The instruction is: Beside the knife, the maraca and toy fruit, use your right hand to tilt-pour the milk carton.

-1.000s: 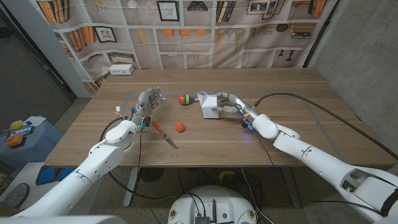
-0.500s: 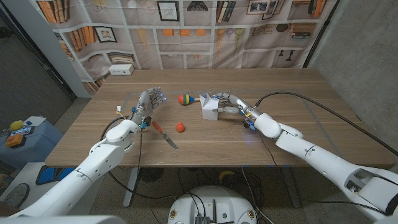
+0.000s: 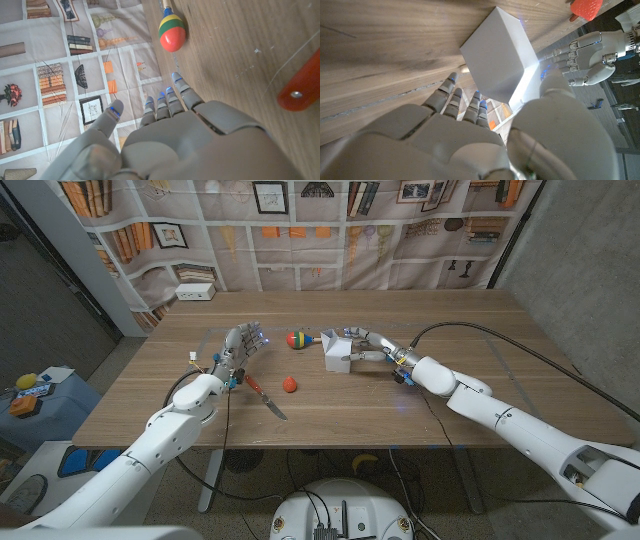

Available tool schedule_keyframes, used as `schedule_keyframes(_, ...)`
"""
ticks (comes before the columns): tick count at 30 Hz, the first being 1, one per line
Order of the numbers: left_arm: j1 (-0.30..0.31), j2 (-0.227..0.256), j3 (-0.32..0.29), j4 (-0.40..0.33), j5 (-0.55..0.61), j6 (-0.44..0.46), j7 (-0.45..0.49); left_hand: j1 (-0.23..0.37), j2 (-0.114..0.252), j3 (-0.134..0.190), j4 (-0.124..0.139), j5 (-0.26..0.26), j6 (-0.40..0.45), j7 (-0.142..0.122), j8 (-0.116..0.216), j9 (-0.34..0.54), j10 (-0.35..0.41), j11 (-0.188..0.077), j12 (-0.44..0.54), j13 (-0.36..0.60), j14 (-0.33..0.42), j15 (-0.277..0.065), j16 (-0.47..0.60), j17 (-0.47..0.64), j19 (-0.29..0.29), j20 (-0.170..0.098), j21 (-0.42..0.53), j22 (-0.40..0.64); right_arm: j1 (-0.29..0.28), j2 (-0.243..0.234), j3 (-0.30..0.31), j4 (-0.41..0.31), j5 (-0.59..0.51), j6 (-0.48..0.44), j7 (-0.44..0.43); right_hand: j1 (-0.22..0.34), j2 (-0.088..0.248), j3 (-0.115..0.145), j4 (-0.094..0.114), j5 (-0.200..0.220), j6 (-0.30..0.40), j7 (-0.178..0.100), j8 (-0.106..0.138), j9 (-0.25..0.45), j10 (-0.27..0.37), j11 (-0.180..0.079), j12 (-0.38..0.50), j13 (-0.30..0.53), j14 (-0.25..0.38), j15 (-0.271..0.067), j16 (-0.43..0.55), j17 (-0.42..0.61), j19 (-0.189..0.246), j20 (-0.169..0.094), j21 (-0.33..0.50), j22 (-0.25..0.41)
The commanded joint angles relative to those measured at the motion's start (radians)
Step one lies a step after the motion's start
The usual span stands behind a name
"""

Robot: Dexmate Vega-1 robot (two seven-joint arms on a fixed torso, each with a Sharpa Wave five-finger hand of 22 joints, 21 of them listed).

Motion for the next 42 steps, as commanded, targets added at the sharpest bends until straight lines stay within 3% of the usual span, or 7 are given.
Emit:
schedule_keyframes(1, -0.007, -0.015, 0.007, 0.031, -0.001, -0.022, -0.014, -0.006, 0.075, 0.005, 0.003, -0.002, 0.008, -0.003, 0.003, 0.003, 0.005, 0.004, 0.002, 0.005, 0.012, 0.000, 0.007, 0.005, 0.004, 0.003, 0.003, 0.001, 0.026, -0.020, -0.001, -0.026, 0.028, -0.011, 0.088, -0.036, -0.002, -0.024, 0.006, 0.014, -0.038, 0.016, -0.030, 0.001, -0.061, 0.024, -0.003, -0.010, -0.041, 0.023, -0.015, -0.003, -0.036, 0.014, -0.003, 0.001)
schedule_keyframes(8, -0.025, -0.026, 0.014, 0.069, 0.001, -0.046, -0.041, -0.006, 0.075, 0.006, 0.003, -0.002, 0.008, -0.004, 0.003, 0.003, 0.005, 0.005, 0.002, 0.005, 0.012, 0.000, 0.006, 0.005, 0.004, 0.003, 0.003, 0.001, 0.031, -0.013, 0.018, -0.007, 0.077, 0.005, 0.107, -0.058, -0.003, -0.046, 0.007, 0.025, -0.078, 0.021, -0.066, -0.002, -0.134, 0.049, -0.004, -0.026, -0.103, 0.025, -0.035, -0.015, -0.101, -0.002, -0.009, -0.001)
schedule_keyframes(16, -0.055, -0.035, 0.024, 0.111, 0.023, -0.067, -0.052, -0.006, 0.075, 0.006, 0.004, -0.002, 0.008, -0.003, 0.003, 0.003, 0.005, 0.004, 0.002, 0.005, 0.012, 0.001, 0.005, 0.005, 0.004, 0.003, 0.003, 0.001, 0.022, -0.003, 0.051, -0.019, 0.179, -0.026, 0.142, -0.111, 0.002, -0.076, 0.026, 0.025, -0.100, 0.024, -0.087, -0.003, -0.169, 0.047, -0.001, -0.037, -0.148, 0.024, -0.041, -0.029, -0.187, -0.005, -0.016, -0.002)
schedule_keyframes(26, -0.071, -0.057, 0.033, 0.136, 0.064, -0.102, -0.020, -0.003, 0.077, 0.004, -0.002, -0.004, 0.008, -0.003, 0.003, 0.003, -0.013, -0.002, -0.005, 0.005, -0.023, 0.002, -0.006, 0.005, -0.007, -0.001, -0.002, 0.001, 0.015, 0.015, 0.082, -0.024, 0.303, -0.043, 0.188, -0.178, 0.011, -0.106, 0.057, 0.017, -0.092, 0.046, -0.093, -0.004, -0.176, 0.053, 0.005, -0.044, -0.162, 0.030, -0.036, -0.037, -0.207, -0.006, -0.007, -0.002)
schedule_keyframes(30, -0.083, -0.049, 0.040, 0.141, 0.081, -0.098, -0.024, 0.001, 0.081, -0.001, -0.007, -0.005, 0.010, -0.005, 0.003, 0.003, -0.016, -0.005, -0.005, 0.005, -0.045, 0.002, -0.009, 0.005, -0.023, -0.010, -0.007, 0.001, 0.005, 0.030, 0.097, -0.019, 0.347, -0.041, 0.182, -0.205, 0.014, -0.118, 0.070, 0.013, -0.081, 0.052, -0.091, -0.004, -0.166, 0.052, 0.011, -0.045, -0.159, 0.026, -0.032, -0.040, -0.207, -0.007, -0.003, -0.002)
schedule_keyframes(35, -0.095, -0.081, 0.036, 0.175, 0.097, -0.152, -0.006, 0.004, 0.083, -0.006, -0.012, -0.005, 0.009, -0.004, 0.002, 0.003, -0.031, -0.009, -0.009, 0.005, -0.059, 0.000, -0.009, 0.005, -0.033, -0.016, -0.010, 0.000, -0.010, 0.033, 0.112, -0.036, 0.366, -0.060, 0.146, -0.225, 0.015, -0.128, 0.078, 0.010, -0.074, 0.054, -0.092, -0.005, -0.161, 0.054, 0.013, -0.047, -0.154, 0.021, -0.027, -0.043, -0.208, -0.009, -0.002, -0.002)
schedule_keyframes(42, -0.114, -0.083, 0.039, 0.207, 0.105, -0.176, -0.031, 0.009, 0.086, -0.010, -0.019, -0.006, 0.007, -0.006, 0.001, 0.003, -0.041, -0.010, -0.010, 0.005, -0.074, -0.001, -0.009, 0.004, -0.052, -0.020, -0.014, 0.000, -0.032, 0.038, 0.133, -0.050, 0.401, -0.059, 0.120, -0.241, 0.015, -0.137, 0.085, 0.008, -0.062, 0.061, -0.091, -0.005, -0.154, 0.055, 0.016, -0.048, -0.152, 0.021, -0.026, -0.045, -0.206, -0.014, 0.000, -0.002)
